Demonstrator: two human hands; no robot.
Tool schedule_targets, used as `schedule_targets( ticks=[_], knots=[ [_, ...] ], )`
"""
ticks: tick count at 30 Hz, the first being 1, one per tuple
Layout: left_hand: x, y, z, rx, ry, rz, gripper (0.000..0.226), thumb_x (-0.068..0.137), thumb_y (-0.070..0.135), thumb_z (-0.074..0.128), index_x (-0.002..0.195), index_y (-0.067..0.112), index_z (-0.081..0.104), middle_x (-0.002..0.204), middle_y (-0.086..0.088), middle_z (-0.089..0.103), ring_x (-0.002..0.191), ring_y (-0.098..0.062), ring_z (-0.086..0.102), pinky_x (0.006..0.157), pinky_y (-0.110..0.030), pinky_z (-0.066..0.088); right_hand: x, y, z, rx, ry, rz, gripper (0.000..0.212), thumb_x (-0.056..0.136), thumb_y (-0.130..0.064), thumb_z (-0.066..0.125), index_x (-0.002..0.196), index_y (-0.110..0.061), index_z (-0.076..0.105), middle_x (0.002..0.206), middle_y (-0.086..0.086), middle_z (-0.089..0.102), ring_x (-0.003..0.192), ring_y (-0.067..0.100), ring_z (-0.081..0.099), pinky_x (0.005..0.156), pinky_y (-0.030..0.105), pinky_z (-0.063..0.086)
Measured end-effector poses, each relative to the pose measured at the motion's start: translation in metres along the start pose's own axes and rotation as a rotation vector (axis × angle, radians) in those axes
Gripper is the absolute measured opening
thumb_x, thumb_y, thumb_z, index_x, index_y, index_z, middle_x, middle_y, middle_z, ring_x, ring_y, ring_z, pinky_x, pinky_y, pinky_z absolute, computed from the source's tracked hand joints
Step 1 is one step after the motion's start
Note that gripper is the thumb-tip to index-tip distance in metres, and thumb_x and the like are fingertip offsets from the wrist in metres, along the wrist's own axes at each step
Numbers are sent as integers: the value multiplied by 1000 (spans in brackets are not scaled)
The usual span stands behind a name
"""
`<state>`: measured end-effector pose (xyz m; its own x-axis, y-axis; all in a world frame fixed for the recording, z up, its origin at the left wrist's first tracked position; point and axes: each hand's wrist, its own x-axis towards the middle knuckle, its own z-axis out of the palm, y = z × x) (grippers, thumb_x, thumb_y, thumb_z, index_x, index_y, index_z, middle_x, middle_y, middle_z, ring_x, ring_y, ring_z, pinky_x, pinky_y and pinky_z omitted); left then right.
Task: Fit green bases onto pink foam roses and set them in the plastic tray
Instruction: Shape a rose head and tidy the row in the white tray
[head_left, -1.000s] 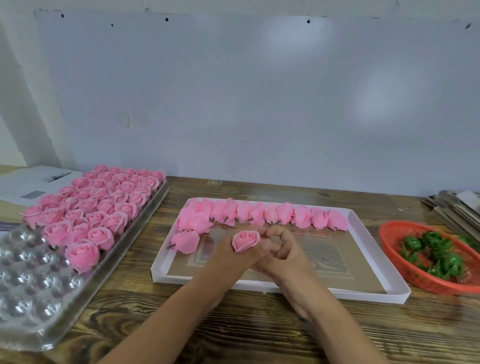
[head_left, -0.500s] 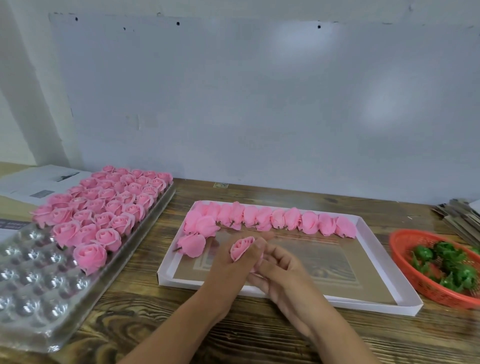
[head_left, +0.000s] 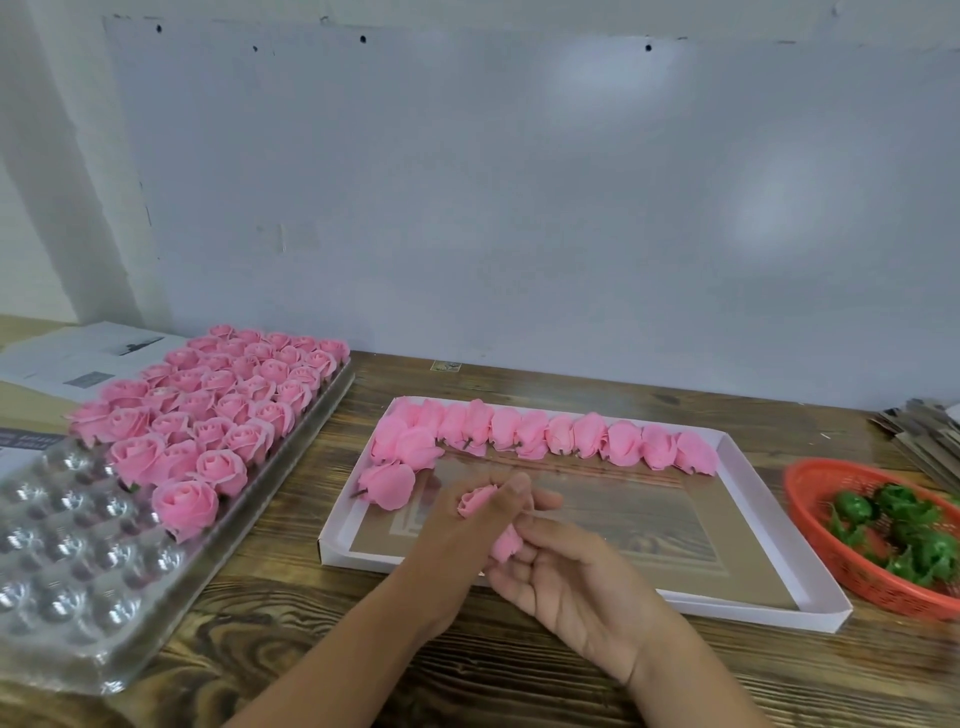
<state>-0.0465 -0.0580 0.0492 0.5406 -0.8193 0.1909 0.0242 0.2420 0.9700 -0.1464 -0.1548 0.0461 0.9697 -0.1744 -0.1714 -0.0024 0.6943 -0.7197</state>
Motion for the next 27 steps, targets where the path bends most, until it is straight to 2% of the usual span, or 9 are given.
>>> schedule_targets(
  ticks=[4,6,8,11,15,16,21,23,27],
  knots=[
    [1,-3,1,78,31,59,31,87,50,66,85,22,77,86,-3,75,84,-16,73,72,-25,57,1,2,0,-94,5,-47,37,73,-12,77,108,-6,68,92,15,66,82,21,68,75,29,60],
    [3,-3,-1,96,17,99,24,87,46,70,87,22,77,87,-3,75,84,-14,72,72,-24,57,1,0,-2,-110,41,-49,33,76,-16,73,107,-4,69,87,14,66,75,19,66,69,27,59],
    [5,-3,-6,122,-1,139,17,85,38,74,91,23,75,92,-4,74,86,-14,71,74,-24,57,0,-4,-4,-135,74,-69,25,77,-21,70,95,-5,75,82,13,65,68,17,63,62,25,56],
    [6,-2,-16,181,-44,140,22,79,34,80,99,29,73,102,0,73,95,-13,70,78,-24,57,-1,-9,-7,-256,118,-114,20,77,-25,67,87,-8,74,75,9,62,62,14,57,57,23,52],
    [6,-6,-23,256,-60,93,39,69,35,86,104,39,71,110,8,71,108,-14,67,82,-29,57,1,-9,-11,-330,209,-179,44,80,-27,67,114,-2,59,72,8,60,58,14,55,53,25,48],
    [5,-7,-23,271,-63,98,38,69,33,86,104,39,71,110,9,71,109,-14,67,83,-30,57,0,-9,-12,-344,226,-202,43,80,-27,70,115,-4,59,73,9,61,58,15,54,53,25,48],
    [6,-5,-22,233,12,144,30,73,18,88,97,29,75,101,2,76,98,-12,71,81,-20,54,-4,-11,-8,-645,355,-335,18,87,-28,71,104,-21,70,86,7,68,71,16,62,61,25,53],
    [7,-4,-22,193,41,131,28,73,12,86,95,26,76,100,2,77,94,-8,71,79,-17,54,-5,-13,-8,-729,380,-418,20,87,-21,72,106,-28,71,100,0,72,85,18,67,70,27,58],
    [5,-5,-18,179,28,154,27,73,13,85,93,30,78,89,14,75,79,5,67,69,-9,50,-9,-16,-5,-739,298,-507,24,87,-4,69,106,-19,74,102,3,75,86,17,69,80,34,59]
  ],
)
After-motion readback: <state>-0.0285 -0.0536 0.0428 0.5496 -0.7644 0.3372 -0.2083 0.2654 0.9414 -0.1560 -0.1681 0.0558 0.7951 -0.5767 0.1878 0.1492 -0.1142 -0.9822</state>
